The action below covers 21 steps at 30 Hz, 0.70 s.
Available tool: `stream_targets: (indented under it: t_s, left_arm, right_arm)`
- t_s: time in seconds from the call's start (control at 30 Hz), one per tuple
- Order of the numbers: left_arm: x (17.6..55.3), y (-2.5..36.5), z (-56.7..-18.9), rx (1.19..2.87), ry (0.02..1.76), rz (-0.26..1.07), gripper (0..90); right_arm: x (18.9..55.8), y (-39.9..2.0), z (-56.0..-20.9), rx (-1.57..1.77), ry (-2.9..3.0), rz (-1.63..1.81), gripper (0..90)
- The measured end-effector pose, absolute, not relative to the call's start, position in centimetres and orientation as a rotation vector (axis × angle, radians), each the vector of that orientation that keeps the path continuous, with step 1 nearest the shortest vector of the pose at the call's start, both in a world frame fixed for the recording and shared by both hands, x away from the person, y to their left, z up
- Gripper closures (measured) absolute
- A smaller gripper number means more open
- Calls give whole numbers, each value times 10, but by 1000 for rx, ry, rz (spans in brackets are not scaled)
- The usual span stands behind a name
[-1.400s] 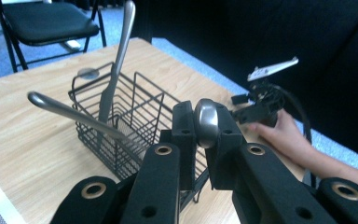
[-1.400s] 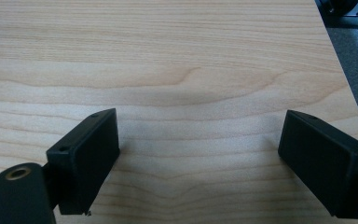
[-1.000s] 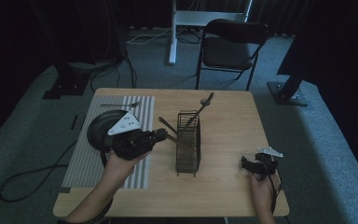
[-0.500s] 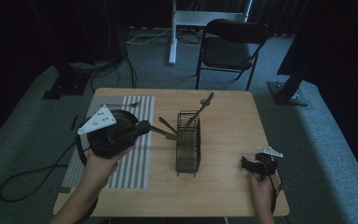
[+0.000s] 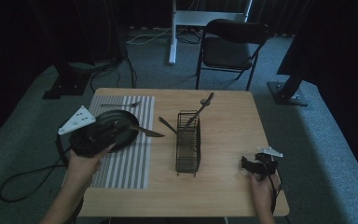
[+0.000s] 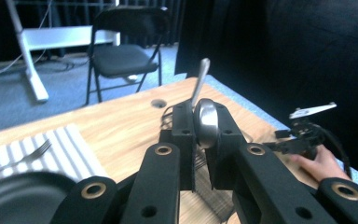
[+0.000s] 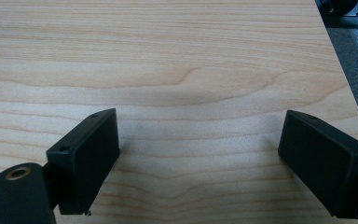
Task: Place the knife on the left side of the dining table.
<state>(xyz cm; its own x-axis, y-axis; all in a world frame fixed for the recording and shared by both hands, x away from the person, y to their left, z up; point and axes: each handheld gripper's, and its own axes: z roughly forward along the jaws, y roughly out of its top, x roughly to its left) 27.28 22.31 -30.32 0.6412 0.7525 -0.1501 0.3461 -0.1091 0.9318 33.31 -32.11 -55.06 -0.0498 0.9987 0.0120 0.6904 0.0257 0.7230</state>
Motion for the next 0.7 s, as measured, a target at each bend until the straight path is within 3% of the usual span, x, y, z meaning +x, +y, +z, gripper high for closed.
stream_targets:
  t_s: [0.7]
  left_arm:
    - [274,277,-391,1704,1207,362,837]
  right_arm:
    - [333,-321,-551,1715,1793,779,114]
